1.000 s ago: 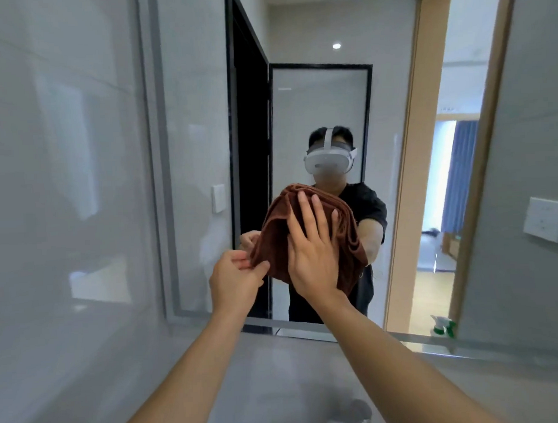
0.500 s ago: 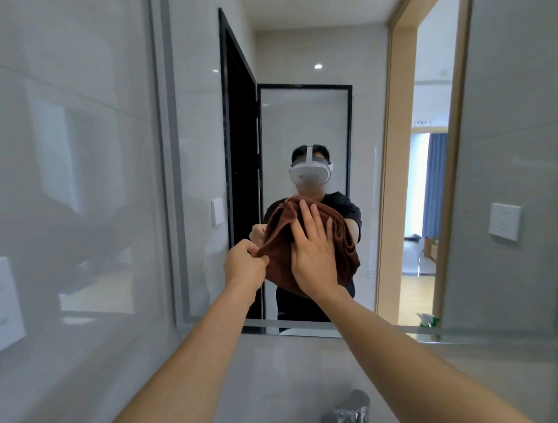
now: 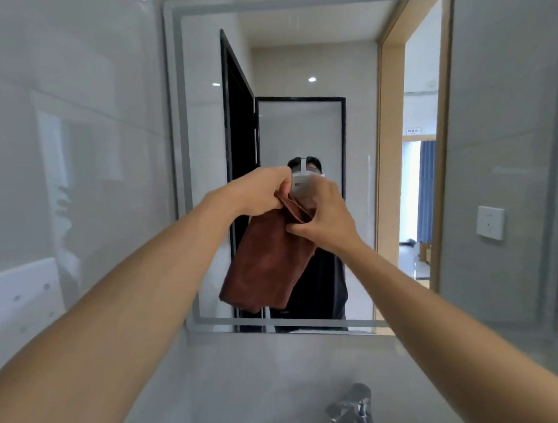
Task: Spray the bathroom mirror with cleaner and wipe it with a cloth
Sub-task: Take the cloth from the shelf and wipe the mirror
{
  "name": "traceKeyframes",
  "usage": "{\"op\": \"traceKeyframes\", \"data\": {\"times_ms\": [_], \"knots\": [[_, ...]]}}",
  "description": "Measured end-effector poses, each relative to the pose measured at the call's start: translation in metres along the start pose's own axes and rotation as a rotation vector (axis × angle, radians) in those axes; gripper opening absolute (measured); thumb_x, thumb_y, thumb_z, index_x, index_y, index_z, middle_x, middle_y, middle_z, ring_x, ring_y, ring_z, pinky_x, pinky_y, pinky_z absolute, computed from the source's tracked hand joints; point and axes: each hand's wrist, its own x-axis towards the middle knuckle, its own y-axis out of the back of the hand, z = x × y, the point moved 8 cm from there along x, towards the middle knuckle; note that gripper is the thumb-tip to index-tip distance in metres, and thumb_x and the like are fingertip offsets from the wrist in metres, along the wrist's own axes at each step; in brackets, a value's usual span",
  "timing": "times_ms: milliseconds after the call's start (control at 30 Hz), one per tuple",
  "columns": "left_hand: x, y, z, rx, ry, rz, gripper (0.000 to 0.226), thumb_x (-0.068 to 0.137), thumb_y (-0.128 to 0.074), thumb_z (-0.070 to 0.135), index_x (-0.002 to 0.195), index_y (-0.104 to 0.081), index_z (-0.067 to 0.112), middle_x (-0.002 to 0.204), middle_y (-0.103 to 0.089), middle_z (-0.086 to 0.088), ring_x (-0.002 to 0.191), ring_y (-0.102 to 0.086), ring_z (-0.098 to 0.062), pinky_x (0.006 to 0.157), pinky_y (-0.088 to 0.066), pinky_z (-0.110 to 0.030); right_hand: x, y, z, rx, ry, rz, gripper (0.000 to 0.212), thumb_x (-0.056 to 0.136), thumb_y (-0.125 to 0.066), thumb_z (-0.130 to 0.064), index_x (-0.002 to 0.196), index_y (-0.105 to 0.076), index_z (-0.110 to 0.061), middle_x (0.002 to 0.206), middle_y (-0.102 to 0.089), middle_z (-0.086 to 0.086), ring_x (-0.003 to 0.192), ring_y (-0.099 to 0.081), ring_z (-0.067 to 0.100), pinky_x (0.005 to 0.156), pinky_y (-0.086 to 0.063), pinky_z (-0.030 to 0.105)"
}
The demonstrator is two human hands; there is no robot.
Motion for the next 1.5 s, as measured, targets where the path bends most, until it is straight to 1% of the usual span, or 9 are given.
{"op": "traceKeyframes", "data": {"times_ms": [133, 267, 367, 467, 633, 833, 1100, 1300, 1500], "knots": [[-0.014, -0.009, 0.021, 0.071, -0.098, -0.14, 0.035, 0.076, -0.077, 0.016, 0.077, -0.045, 0.03, 0.08, -0.059, 0.004, 0.073, -0.058, -0.02, 0.064, -0.049, -0.037, 0.0, -0.016, -0.021, 0.081, -0.022, -0.459, 0.086, 0.055, -0.085, -0.047, 0.133, -0.052, -0.032, 0.129, -0.064, -0.006, 0.124, -0.057, 0.021, 0.107, -0.046, 0.046], [-0.032, -0.02, 0.026, -0.141, -0.1, -0.13, 0.035, 0.068, -0.08, 0.021, 0.072, -0.048, 0.031, 0.065, -0.052, 0.006, 0.057, -0.049, -0.023, 0.056, -0.049, -0.047, -0.024, -0.019, -0.016, 0.245, -0.273, -0.669, 0.063, 0.071, -0.089, -0.016, 0.126, -0.06, -0.013, 0.127, -0.065, 0.012, 0.112, -0.068, 0.029, 0.085, -0.061, 0.042], [-0.043, -0.025, 0.032, -0.286, -0.075, -0.05, 0.037, 0.069, -0.085, 0.014, 0.075, -0.049, 0.018, 0.066, -0.052, 0.001, 0.046, -0.045, -0.004, 0.05, -0.044, -0.035, -0.037, -0.004, -0.009, 0.145, -0.365, -0.65, 0.092, 0.047, -0.1, -0.028, 0.127, -0.059, -0.013, 0.129, -0.059, 0.011, 0.107, -0.069, 0.033, 0.079, -0.063, 0.047], [-0.058, -0.037, 0.037, -0.583, -0.012, -0.011, 0.033, 0.073, -0.086, 0.01, 0.085, -0.055, 0.01, 0.075, -0.059, -0.003, 0.049, -0.055, 0.0, 0.043, -0.043, -0.019, -0.053, 0.016, -0.007, -0.003, -0.411, -0.656, 0.062, 0.066, -0.092, -0.017, 0.12, -0.062, -0.013, 0.118, -0.064, 0.009, 0.098, -0.069, 0.027, 0.073, -0.063, 0.037], [-0.084, -0.111, 0.036, -0.636, 0.16, -0.314, 0.059, 0.073, -0.086, 0.04, 0.123, -0.057, 0.027, 0.111, -0.06, 0.0, 0.101, -0.065, -0.017, 0.078, -0.063, -0.042, -0.079, 0.068, 0.011, -0.099, -0.519, -0.529, 0.027, 0.083, -0.08, -0.014, 0.108, -0.071, -0.012, 0.099, -0.073, 0.004, 0.089, -0.07, 0.017, 0.074, -0.06, 0.03], [-0.109, -0.169, 0.052, -0.529, 0.214, -0.547, 0.031, 0.082, -0.08, 0.026, 0.108, -0.066, 0.018, 0.1, -0.074, -0.006, 0.086, -0.074, -0.02, 0.075, -0.063, -0.043, -0.112, 0.13, 0.04, 0.077, -0.609, -0.408, 0.013, 0.089, -0.072, -0.01, 0.1, -0.072, -0.016, 0.103, -0.075, 0.007, 0.101, -0.071, 0.025, 0.088, -0.06, 0.04], [-0.071, -0.111, 0.096, -0.503, 0.223, -0.343, 0.015, 0.094, -0.065, 0.006, 0.109, -0.068, 0.006, 0.093, -0.072, -0.016, 0.07, -0.074, -0.023, 0.051, -0.06, -0.032, -0.163, 0.18, 0.08, -0.001, -0.628, -0.354, 0.014, 0.086, -0.068, 0.002, 0.09, -0.071, -0.011, 0.094, -0.072, 0.009, 0.091, -0.066, 0.024, 0.069, -0.057, 0.03], [-0.073, -0.111, 0.112, -0.722, 0.398, -0.213, 0.037, 0.097, -0.057, -0.001, 0.134, -0.055, 0.001, 0.1, -0.07, -0.029, 0.084, -0.075, -0.038, 0.082, -0.061, -0.048, -0.174, 0.197, 0.081, -0.029, -0.555, -0.299, 0.012, 0.086, -0.072, -0.005, 0.096, -0.076, -0.009, 0.096, -0.074, 0.013, 0.094, -0.069, 0.028, 0.073, -0.057, 0.035], [-0.097, -0.103, 0.121, -0.9, 0.496, -0.016, 0.04, 0.097, -0.053, -0.008, 0.136, -0.053, -0.003, 0.118, -0.061, -0.03, 0.079, -0.075, -0.029, 0.069, -0.063, -0.033, -0.17, 0.207, 0.069, -0.055, -0.485, -0.235, 0.009, 0.085, -0.071, -0.008, 0.086, -0.072, -0.016, 0.088, -0.07, 0.008, 0.081, -0.062, 0.021, 0.063, -0.047, 0.027]]}}
